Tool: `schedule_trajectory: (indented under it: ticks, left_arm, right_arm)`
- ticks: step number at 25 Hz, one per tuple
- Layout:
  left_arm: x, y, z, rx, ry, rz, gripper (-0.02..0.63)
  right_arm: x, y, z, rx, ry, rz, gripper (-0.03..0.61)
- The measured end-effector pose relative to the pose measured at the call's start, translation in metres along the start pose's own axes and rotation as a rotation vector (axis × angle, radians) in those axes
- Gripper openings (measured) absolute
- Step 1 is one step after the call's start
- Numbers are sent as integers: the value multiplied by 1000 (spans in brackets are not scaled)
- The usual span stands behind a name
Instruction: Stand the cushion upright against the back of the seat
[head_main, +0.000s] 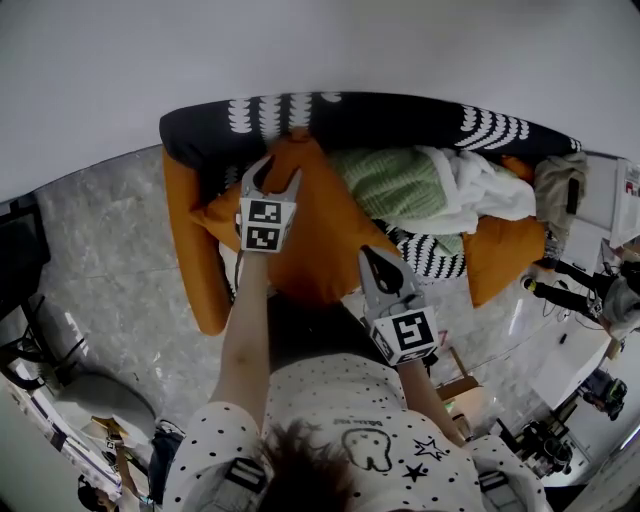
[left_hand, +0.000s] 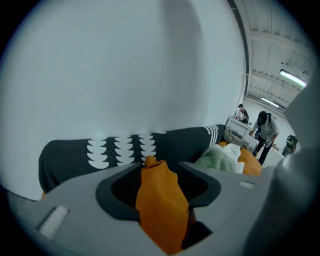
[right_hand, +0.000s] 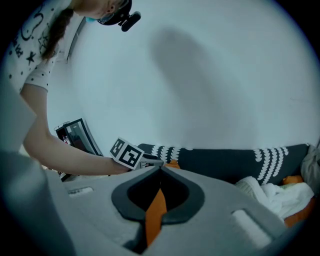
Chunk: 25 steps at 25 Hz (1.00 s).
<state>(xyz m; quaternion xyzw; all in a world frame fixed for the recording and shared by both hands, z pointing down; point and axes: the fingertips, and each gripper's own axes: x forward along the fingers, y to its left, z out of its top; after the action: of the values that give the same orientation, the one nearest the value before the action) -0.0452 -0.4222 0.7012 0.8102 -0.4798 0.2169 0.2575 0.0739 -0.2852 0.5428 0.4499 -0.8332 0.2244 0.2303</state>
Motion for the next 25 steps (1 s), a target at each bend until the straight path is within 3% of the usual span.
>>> schedule_trajectory:
  ticks: [9, 16, 20, 23, 25]
  left_arm:
    - [22, 11, -37, -22, 139, -25, 273]
    - [35, 14, -52, 26, 204, -5, 255]
    - [36, 10, -65, 87, 254, -18, 167]
    - [34, 7, -68, 84, 252, -41, 60]
    - [32, 5, -67, 87, 242, -56, 29]
  right_arm:
    - [11, -3, 4, 13, 11, 3, -2]
    - [15, -3, 4, 17, 23, 0, -2]
    - [15, 0, 0, 31, 23, 0, -2]
    - [15, 0, -1, 33, 23, -4, -2]
    - [15, -1, 0, 29, 19, -5, -2]
